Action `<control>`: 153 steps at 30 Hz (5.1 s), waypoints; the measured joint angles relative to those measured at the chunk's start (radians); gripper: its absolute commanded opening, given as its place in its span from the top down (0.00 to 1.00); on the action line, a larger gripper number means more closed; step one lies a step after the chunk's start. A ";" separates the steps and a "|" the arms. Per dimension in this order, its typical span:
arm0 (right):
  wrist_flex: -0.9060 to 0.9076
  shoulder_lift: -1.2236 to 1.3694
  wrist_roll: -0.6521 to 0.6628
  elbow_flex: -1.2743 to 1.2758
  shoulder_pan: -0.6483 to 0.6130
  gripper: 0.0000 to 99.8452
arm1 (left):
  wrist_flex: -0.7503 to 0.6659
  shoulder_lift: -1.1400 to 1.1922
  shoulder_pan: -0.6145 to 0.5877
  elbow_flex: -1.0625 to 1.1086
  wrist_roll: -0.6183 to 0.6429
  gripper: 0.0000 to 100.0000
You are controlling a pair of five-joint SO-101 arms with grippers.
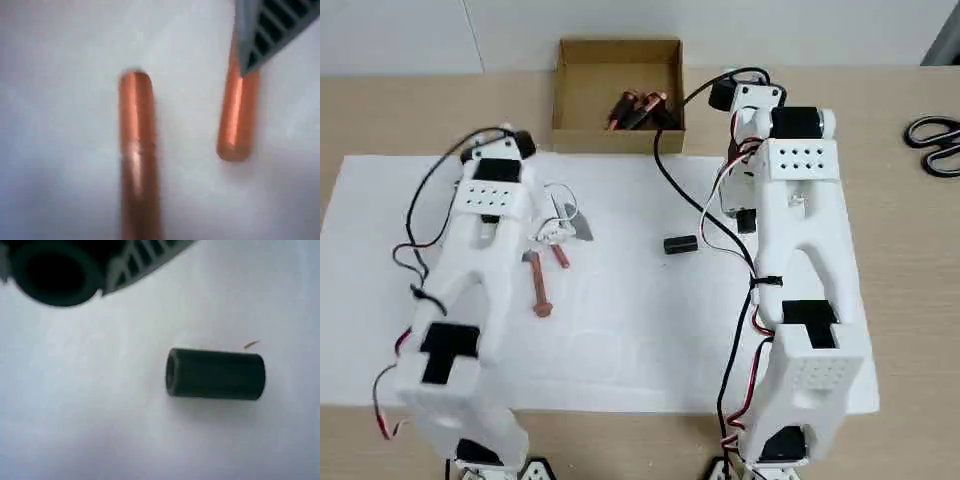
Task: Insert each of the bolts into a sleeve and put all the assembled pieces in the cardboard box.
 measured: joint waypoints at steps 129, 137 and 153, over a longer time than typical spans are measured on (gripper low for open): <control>-0.933 -2.163 -0.026 2.027 -0.430 1.00 | -0.865 -1.211 0.400 0.770 -0.338 0.99; -0.941 -2.194 -0.227 2.050 -0.440 1.00 | -0.872 -1.211 0.463 0.783 -0.250 0.99; -0.941 -2.194 -0.235 2.050 -0.493 1.00 | -0.895 -1.211 0.563 0.895 -0.213 0.99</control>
